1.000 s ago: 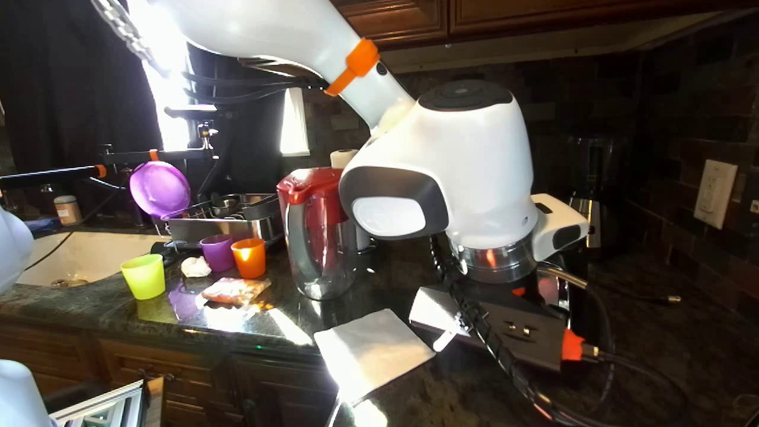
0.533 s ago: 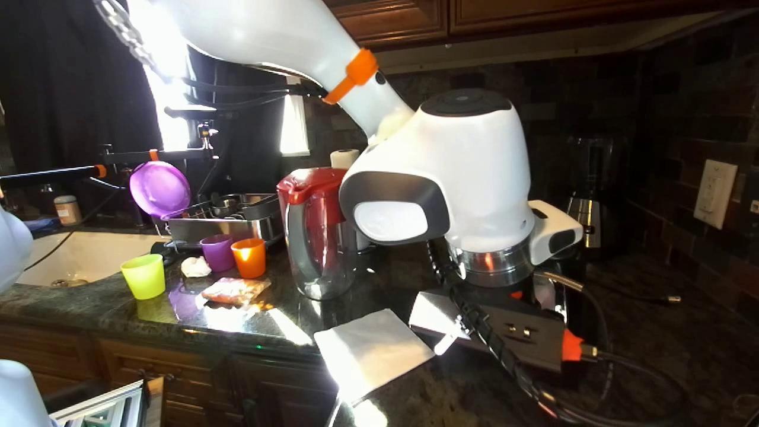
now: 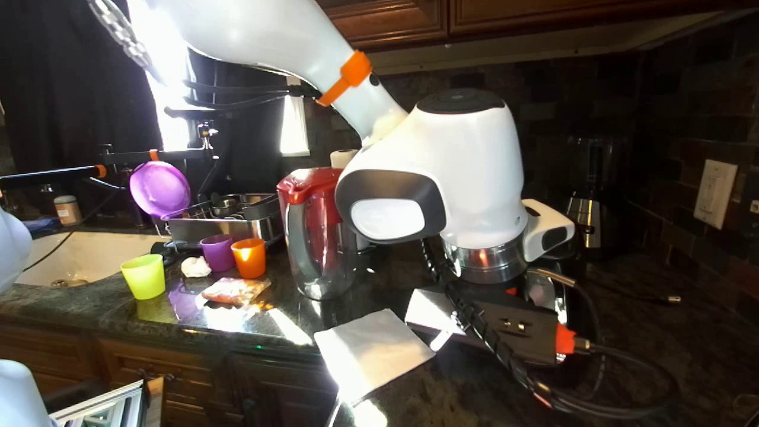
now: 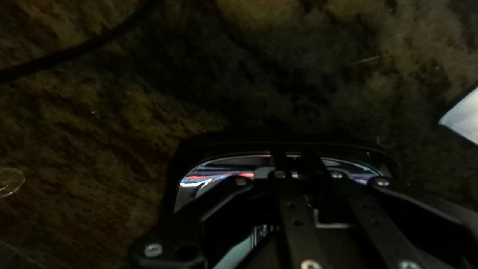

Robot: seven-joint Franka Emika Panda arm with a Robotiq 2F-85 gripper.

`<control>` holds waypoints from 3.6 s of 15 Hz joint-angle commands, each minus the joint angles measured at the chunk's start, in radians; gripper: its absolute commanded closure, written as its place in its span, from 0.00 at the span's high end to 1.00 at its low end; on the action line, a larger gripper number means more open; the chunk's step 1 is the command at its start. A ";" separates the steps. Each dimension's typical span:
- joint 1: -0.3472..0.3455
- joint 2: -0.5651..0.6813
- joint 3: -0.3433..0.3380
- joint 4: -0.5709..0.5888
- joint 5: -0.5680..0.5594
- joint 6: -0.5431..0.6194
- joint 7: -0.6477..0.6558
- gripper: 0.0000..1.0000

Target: Push the lever on the toaster downwards.

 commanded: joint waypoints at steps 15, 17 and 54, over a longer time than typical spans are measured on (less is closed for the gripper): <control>0.031 -0.067 0.015 -0.068 -0.019 -0.008 0.083 0.38; 0.031 -0.077 0.014 -0.079 -0.026 -0.002 0.093 0.36; -0.036 -0.452 -0.015 -0.272 -0.542 -0.060 0.786 1.00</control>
